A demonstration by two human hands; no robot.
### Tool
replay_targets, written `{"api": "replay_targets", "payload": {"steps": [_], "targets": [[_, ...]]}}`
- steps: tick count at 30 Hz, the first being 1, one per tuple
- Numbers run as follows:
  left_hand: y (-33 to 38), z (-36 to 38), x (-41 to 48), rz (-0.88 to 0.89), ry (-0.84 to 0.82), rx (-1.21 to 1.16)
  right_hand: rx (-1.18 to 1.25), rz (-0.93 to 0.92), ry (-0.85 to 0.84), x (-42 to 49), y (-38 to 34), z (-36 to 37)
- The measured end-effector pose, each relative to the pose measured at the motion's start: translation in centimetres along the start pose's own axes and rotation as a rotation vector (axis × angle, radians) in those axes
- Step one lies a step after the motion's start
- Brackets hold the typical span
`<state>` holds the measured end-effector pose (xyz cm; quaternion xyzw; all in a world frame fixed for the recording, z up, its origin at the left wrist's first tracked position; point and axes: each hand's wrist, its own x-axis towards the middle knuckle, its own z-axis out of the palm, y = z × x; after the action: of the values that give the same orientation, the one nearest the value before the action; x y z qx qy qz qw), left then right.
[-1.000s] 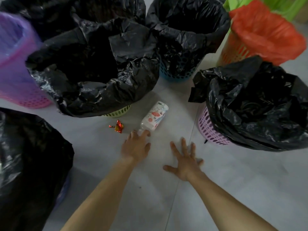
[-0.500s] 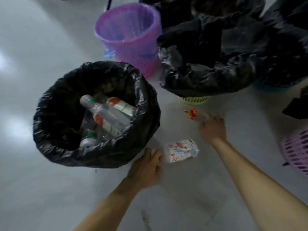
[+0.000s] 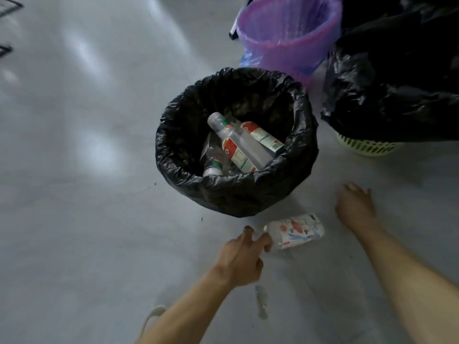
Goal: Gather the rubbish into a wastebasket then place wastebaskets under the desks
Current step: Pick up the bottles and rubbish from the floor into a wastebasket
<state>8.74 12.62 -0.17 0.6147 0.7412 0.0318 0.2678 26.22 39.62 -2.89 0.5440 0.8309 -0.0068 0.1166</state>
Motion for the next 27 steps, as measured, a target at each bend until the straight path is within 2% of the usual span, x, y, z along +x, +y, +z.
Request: {"api": "replay_targets", "payload": {"steps": [1,3,6,9,11,15,21,24,27], "targets": [[-0.3,0.1,0.0,-0.005,-0.008,0.026,0.038,-0.025,0.030,-0.8,-1.2,0.1],[-1.3,-0.7,-0.2,-0.047,-0.006,0.078,0.165,0.010,-0.050,-2.2,-4.3,1.2],[-1.6,-1.2,-0.1,-0.038,0.023,0.138,0.596,0.221,-0.175,-1.7,-6.6,0.6],[-1.7,-2.0,0.7,-0.015,-0.014,0.166,0.820,0.365,-0.311,-2.8,-7.6,1.2],[-0.7,-3.4,1.4,0.027,0.006,0.166,0.903,0.448,-0.254,-4.4,-6.2,0.1],[3.1,-8.0,3.2,0.122,0.165,0.118,1.069,0.574,-0.163,-5.5,-2.3,-2.9],[6.5,-15.3,4.4,0.064,0.393,-0.279,1.436,0.587,-0.111,-4.7,-1.7,-9.0],[6.8,-19.0,4.8,-0.048,0.590,-0.634,1.655,0.536,-0.143,-4.8,-4.7,-14.1],[6.2,-21.3,5.2,-0.078,0.735,-0.987,1.817,0.459,-0.139,-5.4,-8.0,-18.2]]}}
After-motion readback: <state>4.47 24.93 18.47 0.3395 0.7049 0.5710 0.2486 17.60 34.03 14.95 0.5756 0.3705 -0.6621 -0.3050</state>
